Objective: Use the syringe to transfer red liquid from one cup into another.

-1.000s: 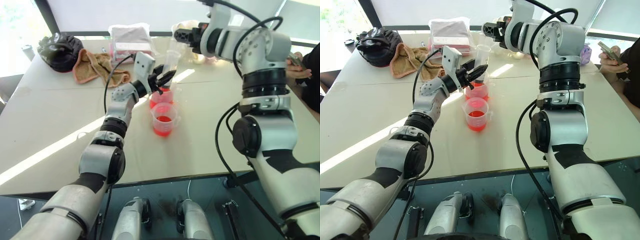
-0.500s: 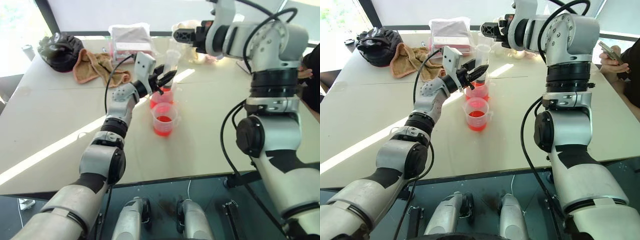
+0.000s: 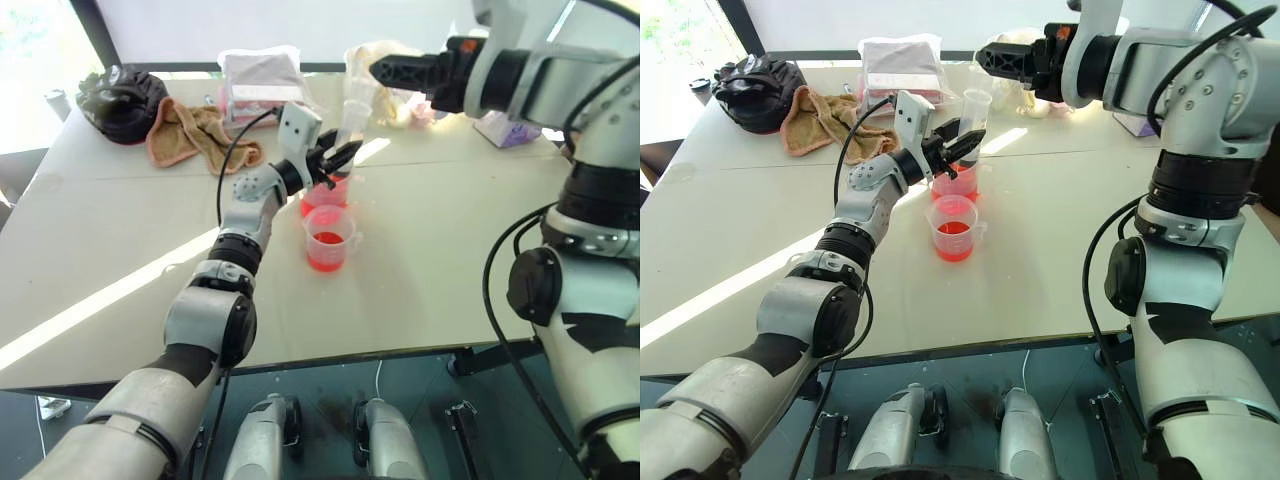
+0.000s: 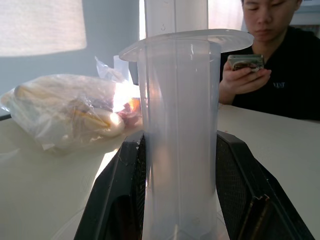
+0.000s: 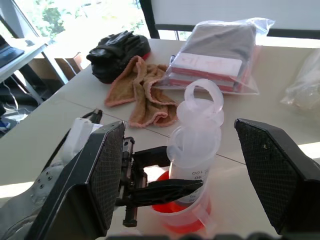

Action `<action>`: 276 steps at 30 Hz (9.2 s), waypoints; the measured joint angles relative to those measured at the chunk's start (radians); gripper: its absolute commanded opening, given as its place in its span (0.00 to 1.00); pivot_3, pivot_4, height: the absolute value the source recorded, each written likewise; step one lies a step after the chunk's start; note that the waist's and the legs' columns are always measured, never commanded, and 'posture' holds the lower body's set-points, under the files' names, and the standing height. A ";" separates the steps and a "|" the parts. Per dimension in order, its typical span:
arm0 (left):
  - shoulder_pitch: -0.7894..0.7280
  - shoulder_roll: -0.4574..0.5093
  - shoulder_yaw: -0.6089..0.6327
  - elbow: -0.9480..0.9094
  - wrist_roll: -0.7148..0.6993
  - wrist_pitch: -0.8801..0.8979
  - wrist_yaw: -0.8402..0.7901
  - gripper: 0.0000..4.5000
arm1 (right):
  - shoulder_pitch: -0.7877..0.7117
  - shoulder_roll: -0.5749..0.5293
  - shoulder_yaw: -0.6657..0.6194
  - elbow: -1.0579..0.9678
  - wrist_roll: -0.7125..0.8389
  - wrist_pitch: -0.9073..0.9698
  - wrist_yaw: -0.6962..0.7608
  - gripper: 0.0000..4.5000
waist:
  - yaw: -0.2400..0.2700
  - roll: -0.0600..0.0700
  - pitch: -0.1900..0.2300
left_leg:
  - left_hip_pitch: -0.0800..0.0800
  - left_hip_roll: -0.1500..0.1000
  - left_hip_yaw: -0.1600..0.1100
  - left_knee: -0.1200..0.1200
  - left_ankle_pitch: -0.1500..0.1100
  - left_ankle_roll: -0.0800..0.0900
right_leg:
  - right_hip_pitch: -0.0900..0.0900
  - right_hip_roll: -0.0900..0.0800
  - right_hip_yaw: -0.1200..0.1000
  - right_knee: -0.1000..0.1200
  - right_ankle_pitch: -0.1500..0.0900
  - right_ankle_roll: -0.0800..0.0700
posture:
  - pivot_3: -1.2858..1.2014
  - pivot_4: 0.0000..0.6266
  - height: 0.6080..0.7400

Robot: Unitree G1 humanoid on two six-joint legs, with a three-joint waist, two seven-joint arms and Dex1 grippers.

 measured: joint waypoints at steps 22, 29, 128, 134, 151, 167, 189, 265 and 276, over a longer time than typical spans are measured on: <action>0.166 0.128 0.083 -0.794 -0.385 0.646 0.011 0.30 | 0.176 0.000 -0.049 -0.092 0.038 0.025 -0.070 0.81 | 0.003 0.000 0.000 | -0.001 0.000 0.001 0.000 0.002 0.002 | 0.001 0.002 -0.001 0.000 0.000 0.000 | 0.52 0.24 1.00; 0.356 0.181 -0.022 -1.042 -0.422 0.687 -0.045 0.30 | 0.205 -0.086 -0.099 -0.096 0.048 0.013 -0.056 0.81 | -0.003 0.001 0.000 | 0.001 0.000 0.001 0.000 0.001 0.000 | 0.002 0.003 -0.001 0.000 0.000 0.000 | 0.52 0.24 1.00; 0.512 0.117 -0.171 -0.882 -0.217 0.292 -0.116 0.30 | 0.211 0.087 -0.037 -0.278 0.398 0.170 -0.256 0.01 | 0.000 0.001 0.000 | -0.001 0.001 0.000 -0.001 0.000 0.000 | 0.000 0.001 0.000 -0.002 0.000 -0.001 | 0.52 0.24 1.00; 0.514 0.117 -0.172 -0.883 -0.217 0.305 -0.116 0.30 | 0.223 0.081 -0.033 -0.263 0.413 0.165 -0.260 0.01 | 0.000 0.001 0.000 | -0.001 0.001 0.000 -0.001 0.000 0.000 | 0.000 0.001 0.000 -0.003 0.000 -0.001 | 0.52 0.24 1.00; 0.516 0.118 -0.176 -0.883 -0.210 0.311 -0.116 0.30 | 0.230 0.060 -0.013 -0.265 0.415 0.157 -0.254 0.01 | 0.000 0.001 0.000 | -0.001 0.001 0.000 -0.003 0.000 0.000 | 0.000 0.001 0.000 -0.007 0.001 -0.002 | 0.52 0.24 1.00; 0.501 0.112 -0.184 -0.881 -0.196 0.309 -0.107 0.30 | 0.202 -0.100 0.071 -0.264 0.448 0.136 -0.037 0.74 | 0.001 0.001 0.000 | -0.002 0.001 0.001 -0.004 -0.001 0.002 | 0.001 0.001 -0.001 -0.013 0.002 -0.004 | 0.52 0.24 1.00; 0.470 0.138 -0.144 -0.932 -0.264 0.394 -0.067 0.30 | 0.171 -0.424 0.159 0.014 0.206 -0.173 0.306 0.74 | 0.001 0.001 0.000 | -0.002 0.001 0.001 -0.005 -0.002 0.002 | 0.001 0.000 0.000 -0.015 0.002 -0.004 | 0.52 0.24 1.00; -0.113 0.337 0.182 -0.250 -0.508 1.767 1.252 0.99 | 0.340 -0.230 0.090 -0.100 0.158 -0.137 0.131 0.75 | -0.003 0.000 0.000 | 0.005 0.001 0.004 -0.013 0.005 -0.008 | -0.001 0.001 -0.002 -0.005 0.004 0.001 | 0.52 0.24 1.00; -0.027 0.484 0.087 -0.752 -0.821 1.755 1.239 0.99 | 0.312 -0.203 0.148 -0.040 0.121 -0.207 0.175 0.75 | -0.001 0.000 0.000 | 0.004 0.000 0.004 -0.013 0.005 -0.008 | -0.001 0.001 -0.002 -0.005 0.004 0.001 | 0.52 0.24 1.00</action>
